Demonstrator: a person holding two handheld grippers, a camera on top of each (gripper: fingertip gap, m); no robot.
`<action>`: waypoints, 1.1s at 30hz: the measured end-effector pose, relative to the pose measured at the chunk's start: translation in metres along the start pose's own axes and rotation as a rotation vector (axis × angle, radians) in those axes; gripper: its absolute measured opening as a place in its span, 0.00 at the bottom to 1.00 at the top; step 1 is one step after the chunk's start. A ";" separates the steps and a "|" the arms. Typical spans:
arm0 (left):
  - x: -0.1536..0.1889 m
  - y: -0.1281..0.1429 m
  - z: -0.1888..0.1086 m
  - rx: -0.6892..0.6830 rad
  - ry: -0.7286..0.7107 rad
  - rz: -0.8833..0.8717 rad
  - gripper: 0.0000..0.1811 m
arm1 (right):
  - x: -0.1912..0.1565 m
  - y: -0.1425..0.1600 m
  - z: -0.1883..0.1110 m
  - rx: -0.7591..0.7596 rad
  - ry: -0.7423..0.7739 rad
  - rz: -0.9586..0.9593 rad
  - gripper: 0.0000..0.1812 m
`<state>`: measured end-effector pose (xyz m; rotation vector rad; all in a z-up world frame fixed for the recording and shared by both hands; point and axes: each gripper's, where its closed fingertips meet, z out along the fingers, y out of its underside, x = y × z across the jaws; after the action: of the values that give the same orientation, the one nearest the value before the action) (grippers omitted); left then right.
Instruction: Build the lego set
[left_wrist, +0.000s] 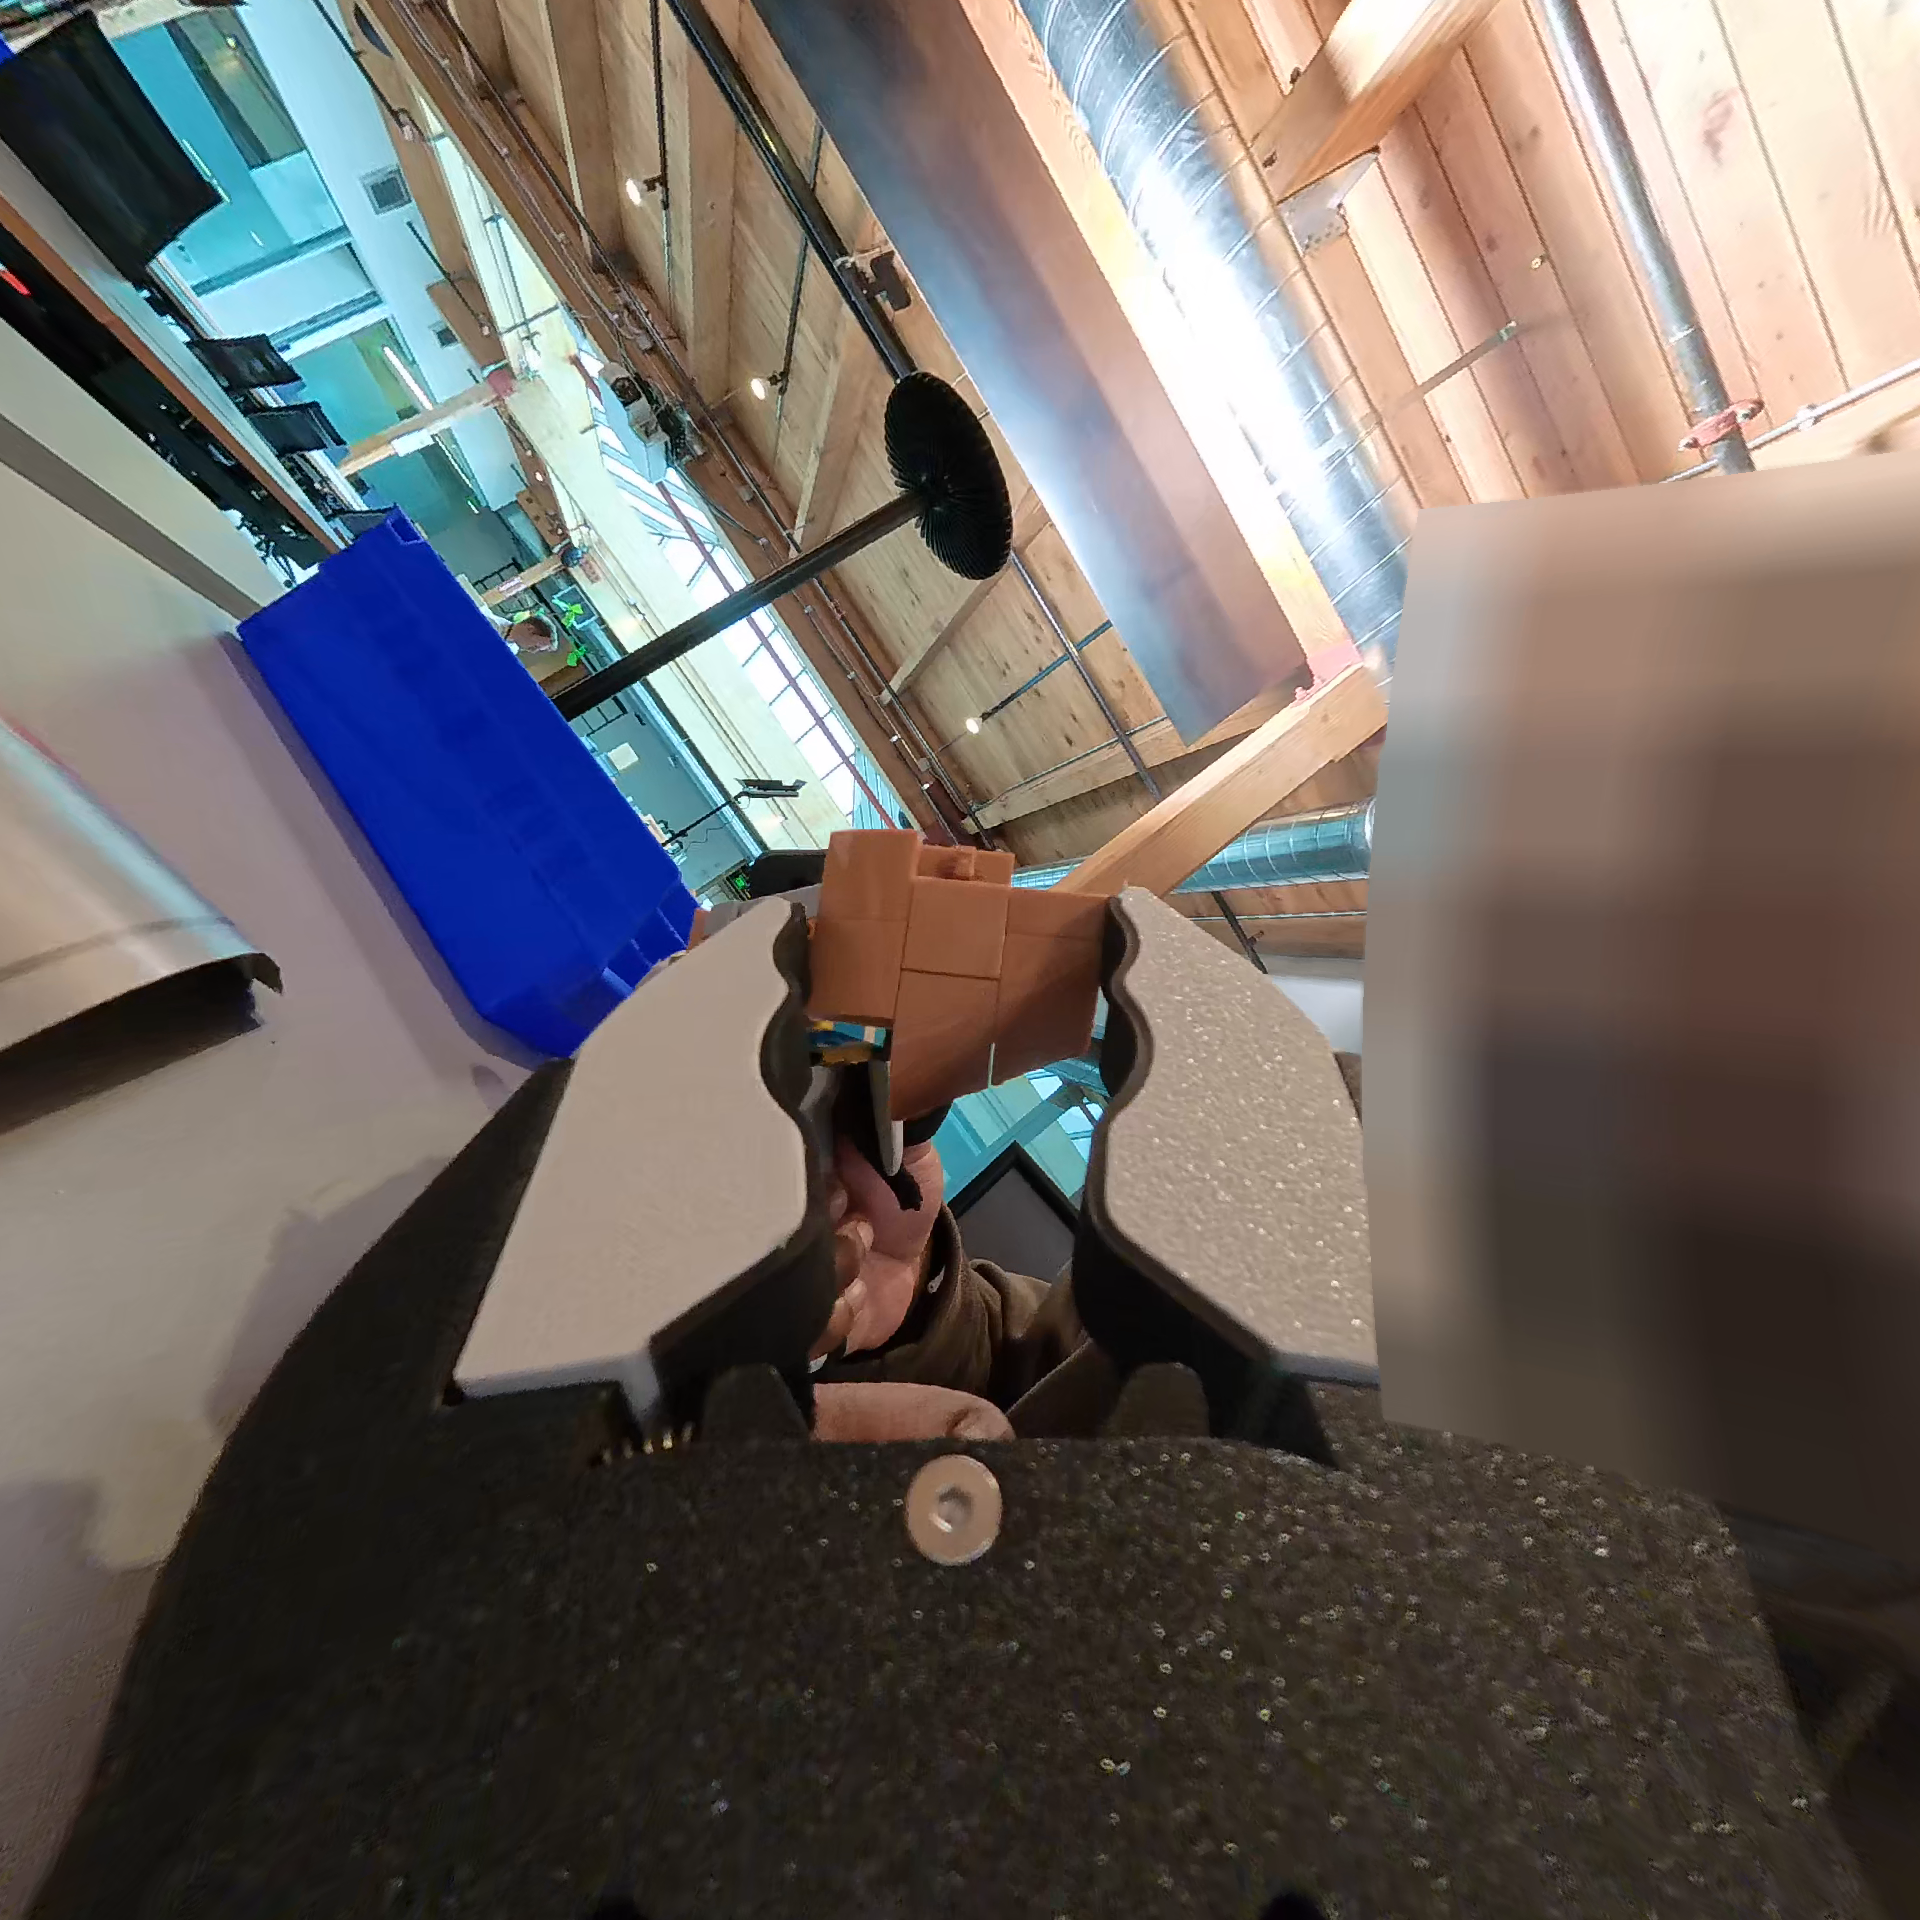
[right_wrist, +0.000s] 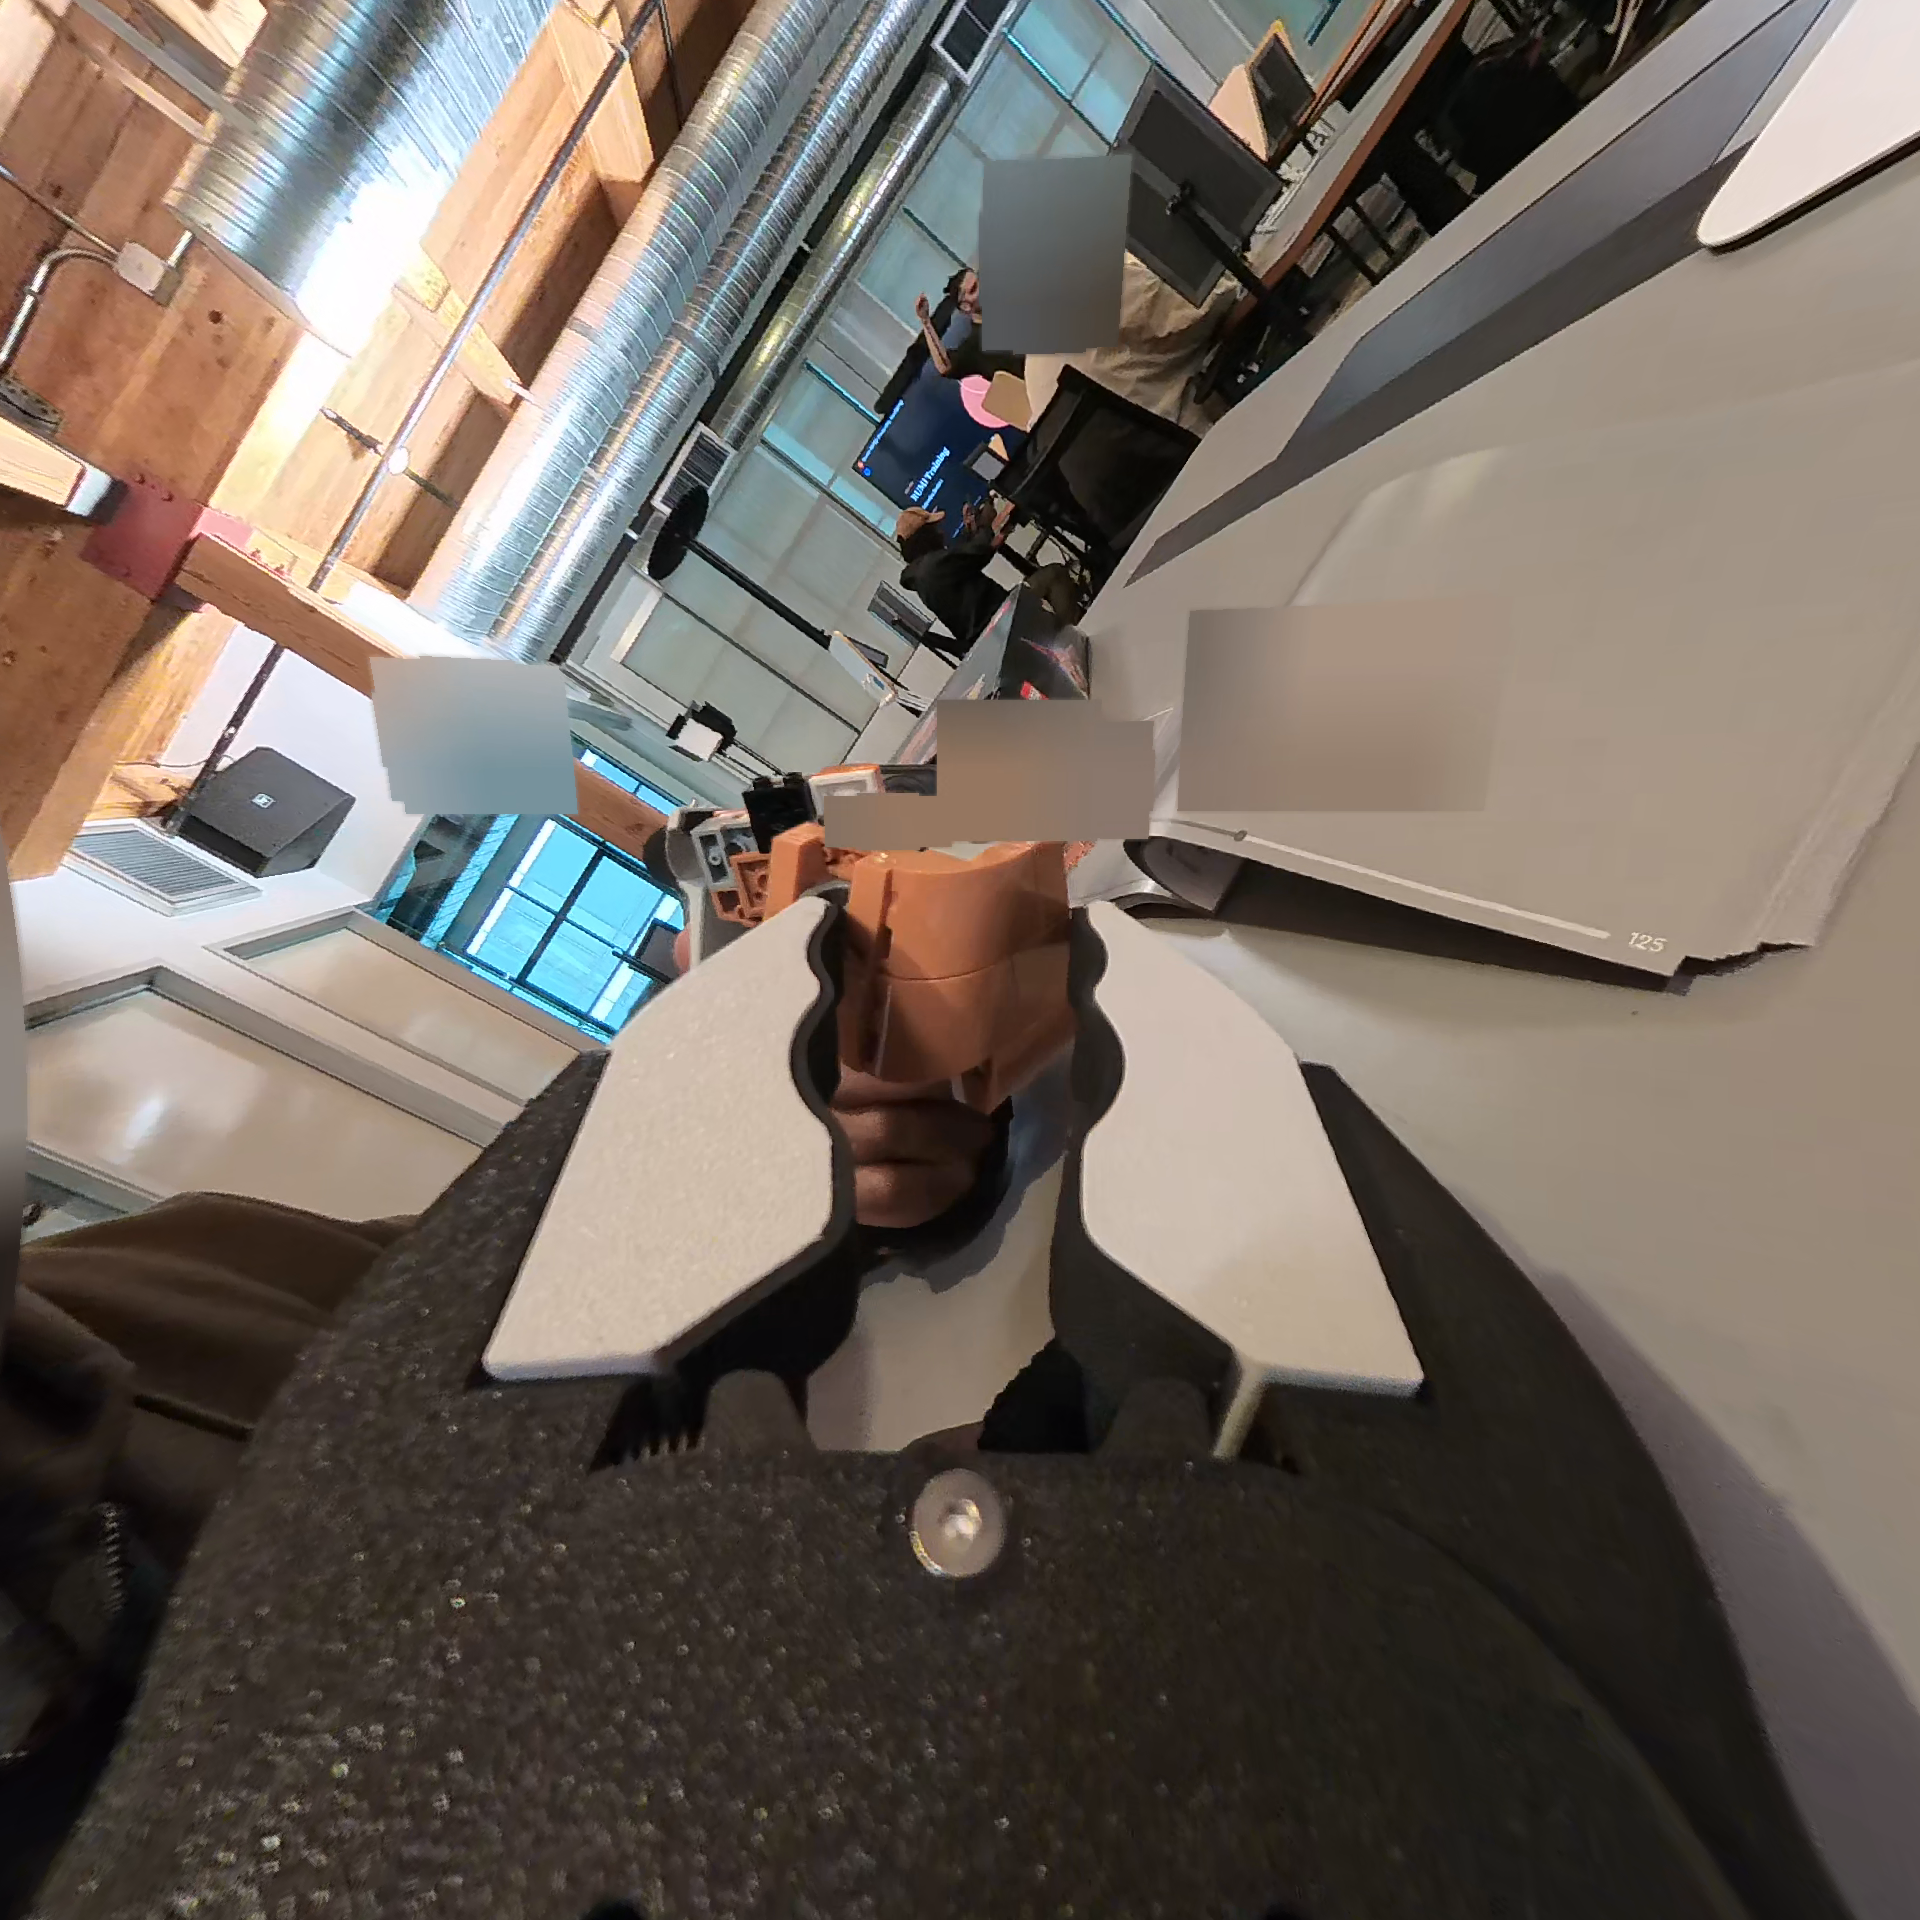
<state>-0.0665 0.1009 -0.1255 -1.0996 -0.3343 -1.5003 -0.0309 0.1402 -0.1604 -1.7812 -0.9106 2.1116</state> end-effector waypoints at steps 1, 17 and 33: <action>0.000 0.000 0.000 -0.003 0.000 0.004 0.30 | -0.001 -0.001 0.000 0.004 -0.005 -0.004 0.23; -0.004 0.006 0.001 -0.077 -0.089 0.144 0.30 | 0.000 -0.003 -0.008 -0.001 0.037 -0.300 0.23; -0.012 0.013 0.001 -0.052 -0.109 0.020 0.30 | -0.019 -0.008 -0.012 0.089 0.139 -0.826 0.23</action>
<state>-0.0558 0.1053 -0.1387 -1.2256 -0.3600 -1.4414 -0.0167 0.1399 -0.1413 -1.1767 -1.2126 1.4485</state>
